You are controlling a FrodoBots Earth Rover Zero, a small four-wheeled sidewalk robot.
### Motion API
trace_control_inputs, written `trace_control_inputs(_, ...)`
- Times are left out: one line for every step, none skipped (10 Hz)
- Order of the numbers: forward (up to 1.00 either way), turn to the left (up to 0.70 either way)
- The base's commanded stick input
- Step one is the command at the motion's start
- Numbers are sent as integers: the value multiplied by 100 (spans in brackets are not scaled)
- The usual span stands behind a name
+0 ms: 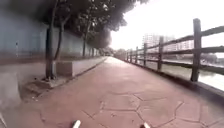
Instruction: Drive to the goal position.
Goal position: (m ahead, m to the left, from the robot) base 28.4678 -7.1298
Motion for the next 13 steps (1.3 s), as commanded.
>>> trace_control_inputs(70,0)
trace_control_inputs(70,0)
trace_control_inputs(70,0)
trace_control_inputs(70,0)
trace_control_inputs(70,0)
trace_control_inputs(70,0)
trace_control_inputs(70,0)
trace_control_inputs(70,0)
trace_control_inputs(70,0)
trace_control_inputs(70,0)
trace_control_inputs(70,0)
trace_control_inputs(70,0)
trace_control_inputs(70,0)
